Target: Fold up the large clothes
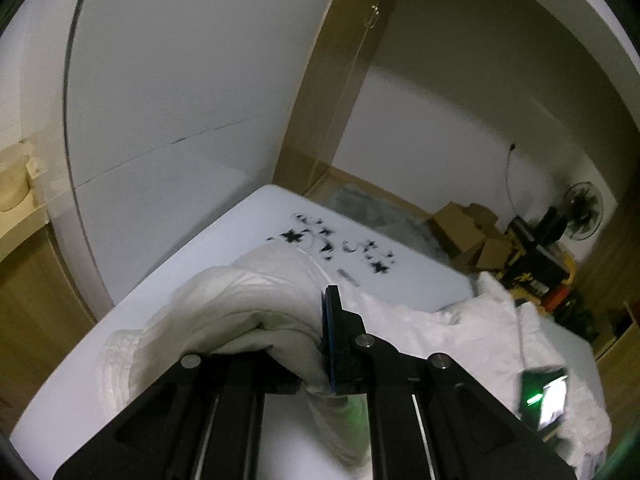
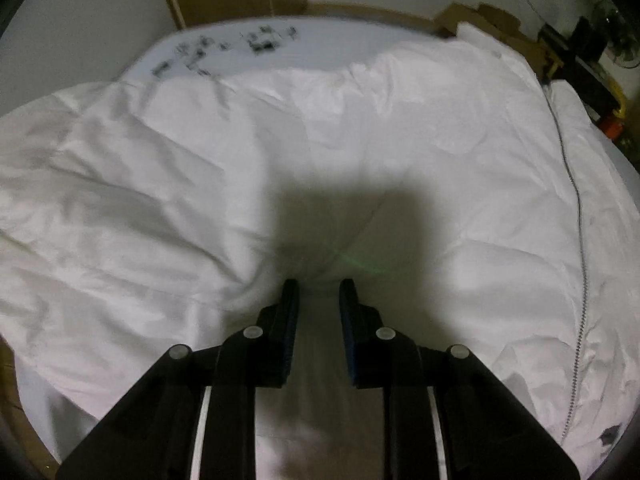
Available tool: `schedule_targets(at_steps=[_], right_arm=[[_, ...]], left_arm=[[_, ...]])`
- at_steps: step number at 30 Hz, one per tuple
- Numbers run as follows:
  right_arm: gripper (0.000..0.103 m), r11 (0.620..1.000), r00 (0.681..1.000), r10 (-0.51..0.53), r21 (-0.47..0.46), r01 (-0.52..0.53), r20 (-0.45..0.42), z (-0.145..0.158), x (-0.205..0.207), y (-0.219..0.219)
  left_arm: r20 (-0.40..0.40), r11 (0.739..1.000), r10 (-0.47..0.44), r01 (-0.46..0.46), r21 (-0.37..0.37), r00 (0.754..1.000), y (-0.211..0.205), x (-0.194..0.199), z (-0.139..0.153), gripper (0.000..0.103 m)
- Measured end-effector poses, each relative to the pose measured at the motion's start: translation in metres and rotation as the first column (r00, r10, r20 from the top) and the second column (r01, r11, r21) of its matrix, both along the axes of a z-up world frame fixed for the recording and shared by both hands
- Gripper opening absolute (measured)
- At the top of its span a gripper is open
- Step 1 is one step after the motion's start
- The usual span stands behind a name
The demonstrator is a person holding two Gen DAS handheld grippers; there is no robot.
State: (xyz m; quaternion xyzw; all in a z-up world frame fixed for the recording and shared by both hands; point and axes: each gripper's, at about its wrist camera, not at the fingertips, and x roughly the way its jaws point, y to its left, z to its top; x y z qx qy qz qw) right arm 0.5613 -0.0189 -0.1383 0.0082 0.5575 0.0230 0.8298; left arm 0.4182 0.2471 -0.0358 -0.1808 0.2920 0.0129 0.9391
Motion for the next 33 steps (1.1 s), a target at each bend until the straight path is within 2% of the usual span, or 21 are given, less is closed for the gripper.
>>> schedule_targets(at_steps=[3, 4, 6, 7, 9, 12, 15, 18, 20, 22, 23, 24, 26, 28, 29, 30, 31, 33], right_arm=[[0.023, 0.998, 0.998, 0.053, -0.017, -0.053, 0.022, -0.002, 0.001, 0.002], [0.023, 0.998, 0.998, 0.065, 0.015, -0.065, 0.012, -0.001, 0.001, -0.004], [0.024, 0.988, 0.999, 0.049, 0.150, -0.048, -0.003, 0.011, -0.008, -0.032], [0.025, 0.983, 1.000, 0.029, 0.183, -0.031, 0.012, 0.016, -0.016, -0.046], [0.032, 0.968, 0.995, -0.081, 0.241, 0.065, 0.057, 0.038, -0.042, -0.099], [0.043, 0.932, 0.969, -0.231, 0.307, 0.193, 0.090, 0.056, -0.091, -0.174], [0.048, 0.899, 0.936, -0.332, 0.339, 0.278, 0.112, 0.064, -0.151, -0.238], [0.049, 0.855, 0.903, -0.413, 0.391, 0.340, 0.118, 0.069, -0.204, -0.288], [0.049, 0.838, 0.878, -0.458, 0.397, 0.375, 0.138, 0.071, -0.234, -0.309], [0.052, 0.825, 0.854, -0.497, 0.390, 0.409, 0.155, 0.074, -0.255, -0.327], [0.058, 0.823, 0.844, -0.509, 0.385, 0.418, 0.170, 0.076, -0.261, -0.333], [0.069, 0.823, 0.835, -0.517, 0.378, 0.424, 0.189, 0.079, -0.266, -0.338], [0.085, 0.826, 0.820, -0.525, 0.369, 0.426, 0.229, 0.082, -0.265, -0.345], [0.086, 0.828, 0.810, -0.528, 0.367, 0.424, 0.255, 0.089, -0.269, -0.347], [0.086, 0.830, 0.811, -0.524, 0.369, 0.418, 0.262, 0.093, -0.267, -0.347], [0.087, 0.833, 0.811, -0.519, 0.373, 0.409, 0.269, 0.100, -0.282, -0.351], [0.087, 0.847, 0.817, -0.498, 0.365, 0.386, 0.291, 0.109, -0.275, -0.341], [0.091, 0.893, 0.842, -0.426, 0.301, 0.333, 0.332, 0.122, -0.279, -0.324]], left_arm=[[0.039, 1.000, -0.022, 0.022, -0.005, 0.999, -0.028, -0.007, 0.025, 0.007], [0.051, 0.999, -0.032, 0.032, -0.003, 0.998, -0.038, -0.009, 0.032, 0.007], [0.074, 0.998, -0.059, 0.058, 0.006, 0.996, -0.062, -0.015, 0.048, 0.007], [0.080, 0.997, -0.080, 0.080, 0.006, 0.994, -0.080, -0.018, 0.056, 0.007], [0.077, 0.991, -0.137, 0.137, 0.011, 0.988, -0.117, -0.021, 0.065, 0.007], [0.034, 0.961, -0.277, 0.276, 0.023, 0.960, -0.195, -0.029, 0.062, 0.007], [-0.071, 0.911, -0.409, 0.411, 0.021, 0.910, -0.279, -0.030, 0.026, 0.007], [-0.182, 0.870, -0.474, 0.490, 0.053, 0.862, -0.345, -0.029, -0.029, 0.007], [-0.264, 0.860, -0.483, 0.509, 0.036, 0.835, -0.370, -0.030, -0.062, 0.007], [-0.321, 0.858, -0.462, 0.508, 0.073, 0.827, -0.381, -0.032, -0.095, 0.009], [-0.325, 0.860, -0.455, 0.504, 0.084, 0.829, -0.381, -0.035, -0.104, 0.011], [-0.320, 0.860, -0.451, 0.502, 0.092, 0.833, -0.380, -0.035, -0.112, 0.012], [-0.292, 0.845, -0.482, 0.527, 0.093, 0.826, -0.379, -0.036, -0.116, 0.012], [-0.256, 0.832, -0.532, 0.555, 0.021, 0.807, -0.370, -0.040, -0.112, 0.026], [-0.225, 0.821, -0.563, 0.570, -0.038, 0.795, -0.361, -0.043, -0.108, 0.054], [-0.179, 0.806, -0.591, 0.583, -0.101, 0.786, -0.350, -0.051, -0.101, 0.096], [-0.131, 0.804, -0.594, 0.581, -0.123, 0.794, -0.338, -0.065, -0.091, 0.102], [0.008, 0.802, -0.587, 0.583, -0.128, 0.809, -0.306, -0.104, -0.064, 0.103]])
